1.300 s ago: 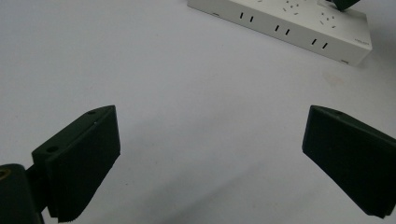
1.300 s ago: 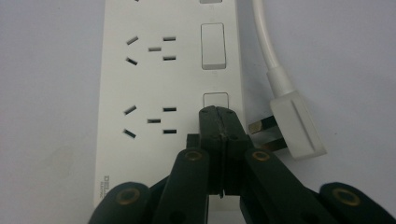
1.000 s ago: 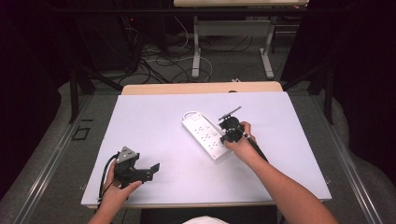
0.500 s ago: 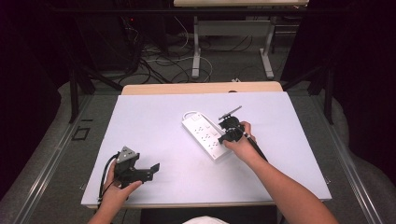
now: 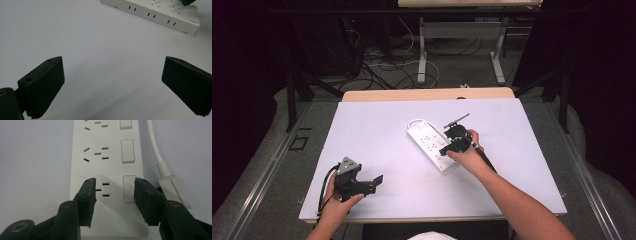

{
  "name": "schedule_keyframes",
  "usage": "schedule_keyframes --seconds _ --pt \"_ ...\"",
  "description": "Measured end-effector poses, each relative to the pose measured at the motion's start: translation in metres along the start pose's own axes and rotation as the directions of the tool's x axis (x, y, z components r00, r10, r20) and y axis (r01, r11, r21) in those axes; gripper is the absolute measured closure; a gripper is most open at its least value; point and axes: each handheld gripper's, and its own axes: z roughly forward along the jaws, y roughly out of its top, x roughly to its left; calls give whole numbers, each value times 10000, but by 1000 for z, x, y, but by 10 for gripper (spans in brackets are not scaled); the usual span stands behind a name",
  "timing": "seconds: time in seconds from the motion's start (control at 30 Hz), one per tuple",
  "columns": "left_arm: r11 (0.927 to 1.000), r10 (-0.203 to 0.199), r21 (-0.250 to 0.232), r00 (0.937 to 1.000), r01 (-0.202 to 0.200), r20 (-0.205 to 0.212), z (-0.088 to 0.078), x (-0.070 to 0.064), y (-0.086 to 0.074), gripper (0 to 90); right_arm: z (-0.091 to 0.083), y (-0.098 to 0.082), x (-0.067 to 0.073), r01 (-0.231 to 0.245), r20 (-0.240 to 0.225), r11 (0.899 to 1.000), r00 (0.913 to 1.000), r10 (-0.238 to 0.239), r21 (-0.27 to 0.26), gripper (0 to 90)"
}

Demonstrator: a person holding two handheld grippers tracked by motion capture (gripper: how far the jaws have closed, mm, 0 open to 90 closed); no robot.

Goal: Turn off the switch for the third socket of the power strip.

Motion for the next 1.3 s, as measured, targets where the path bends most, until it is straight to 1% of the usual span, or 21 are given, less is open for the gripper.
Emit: schedule_keyframes --seconds 0.03,0.1,0.13,0.2,0.3,0.33,0.4,0.43,0.47,0.53,0.57,0.73,0.87,0.93,1.03,1.07,1.17,1.2,1.23,1.27,1.3 --pt "10000 -2 3 10000 2 3 0 0 0 43 1 0 1 -142 -43 9998 9999 142 -132 470" --pt "10000 4 8 10000 -4 3 0 0 0 44 0 0 2 47 -53 10000 10000 -48 -47 424" --pt "10000 3 0 10000 -3 4 0 0 0 44 1 0 3 -59 -79 9997 10000 57 -231 405" --pt "10000 23 11 10000 -23 2 0 0 0 43 1 0 6 -108 -11 9999 9999 108 -75 365" --pt "10000 81 7 10000 -81 -7 0 1 0 44 3 0 8 101 -17 9993 9999 -101 -362 300" --pt "10000 81 10 10000 -81 -6 0 1 0 44 2 0 9 -31 -49 9998 10000 30 -208 276" --pt "10000 58 -2 10000 -58 2 0 1 0 44 -2 1 11 144 216 9997 9997 -148 173 226" --pt "10000 61 4 10000 -61 1 0 1 0 44 4 -1 13 -100 -22 9971 9999 98 -749 193" --pt "10000 60 7 10000 -60 2 0 0 0 44 0 0 13 78 117 9999 9999 -76 -152 172" --pt "10000 6 -14 10000 -6 25 1 0 0 44 -1 1 15 -84 187 9999 9998 85 -86 157" --pt "10000 -2 14 10000 2 26 1 0 0 44 0 0 15 -90 9 9992 10000 91 -384 153" --pt "10000 -5 54 10000 5 18 1 0 0 43 -1 0 17 -324 146 9992 9994 328 -234 114" --pt "10000 4 62 10000 -5 23 1 0 0 44 -2 0 17 -583 187 9976 9981 590 -362 104" --pt "10000 3 65 10000 -4 26 1 0 0 43 -1 0 17 -479 175 9976 9987 488 -503 106" --pt "10000 -17 53 10000 17 27 1 0 0 44 -2 -1 17 -253 218 9991 9994 261 -328 106" --pt "10000 -24 49 10000 24 25 1 0 0 44 -1 -1 19 -351 249 9988 9990 360 -344 106" --pt "10000 4 57 10000 -4 20 1 0 0 44 -1 -2 19 -72 249 9995 9997 80 -320 103" --pt "10000 2 58 10000 -2 17 1 0 0 44 0 -3 19 -18 135 9985 9999 26 -547 99" --pt "10000 -4 53 10000 4 17 1 0 0 44 0 -2 20 10 300 9995 9996 -1 -330 89" --pt "10000 -29 31 10000 29 16 1 0 0 44 0 -2 21 47 274 9994 9996 -37 -353 74" --pt "10000 -24 32 10000 24 13 1 0 0 44 0 -3 20 286 358 9990 9990 -274 -346 57"
